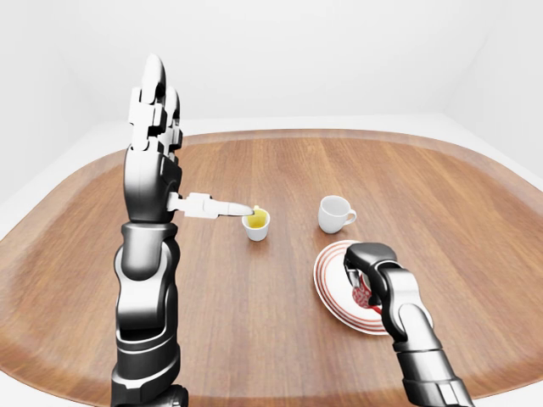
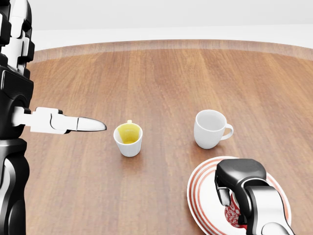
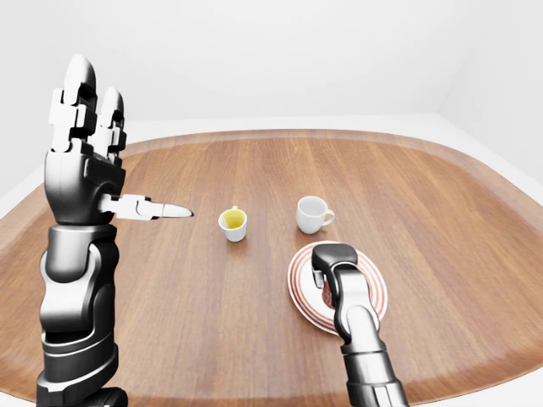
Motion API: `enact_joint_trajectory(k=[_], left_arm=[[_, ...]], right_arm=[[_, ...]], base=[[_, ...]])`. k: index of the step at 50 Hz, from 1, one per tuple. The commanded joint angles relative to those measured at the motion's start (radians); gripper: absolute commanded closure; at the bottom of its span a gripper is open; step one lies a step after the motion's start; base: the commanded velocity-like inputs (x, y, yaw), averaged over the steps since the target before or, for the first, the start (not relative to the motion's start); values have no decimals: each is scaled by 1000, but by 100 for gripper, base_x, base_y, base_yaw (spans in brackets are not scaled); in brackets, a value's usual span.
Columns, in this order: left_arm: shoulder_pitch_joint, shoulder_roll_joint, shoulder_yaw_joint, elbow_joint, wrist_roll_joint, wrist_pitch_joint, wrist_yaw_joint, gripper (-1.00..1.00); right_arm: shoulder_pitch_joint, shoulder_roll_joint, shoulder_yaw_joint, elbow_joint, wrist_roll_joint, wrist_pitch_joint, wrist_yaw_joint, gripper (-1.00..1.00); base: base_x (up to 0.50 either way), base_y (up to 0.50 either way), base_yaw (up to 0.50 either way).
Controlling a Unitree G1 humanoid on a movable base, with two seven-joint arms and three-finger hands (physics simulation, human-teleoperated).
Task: Pick up the red mug and put it on the plate
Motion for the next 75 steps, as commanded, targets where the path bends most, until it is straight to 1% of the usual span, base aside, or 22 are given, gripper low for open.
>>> enact_joint_trajectory(k=[1, 14, 27, 36, 41, 52, 60, 75], left_arm=[[3, 1, 4, -8, -3, 0, -2, -100], [7, 2, 4, 4, -6, 0, 1, -100], [-5, 6, 7, -5, -8, 0, -1, -100], [9, 3, 8, -2, -10, 0, 1, -100], [4, 7, 10, -7, -12, 0, 0, -100], [2, 7, 9, -4, -11, 0, 0, -100], [3, 8, 10, -9, -12, 0, 0, -100], [8, 7, 13, -11, -14, 0, 1, -100]], right_arm=[[-5, 6, 14, 30, -2, 0, 0, 100], [-8, 6, 12, 44, -7, 0, 0, 100], [-60, -3, 0, 28, -10, 0, 0, 100], [-98, -3, 1, 67, -7, 0, 0, 100], [-126, -5, 1, 114, 5, 0, 0, 100], [-239, -21, 9, 336, 79, 0, 0, 100], [-287, -40, 17, 469, 129, 0, -73, 100], [-294, -56, 22, 491, 149, 0, -86, 100]], base=[[0, 0, 0], [0, 0, 0], [0, 0, 0], [0, 0, 0], [0, 0, 0], [0, 0, 0], [0, 0, 0], [0, 0, 0]])
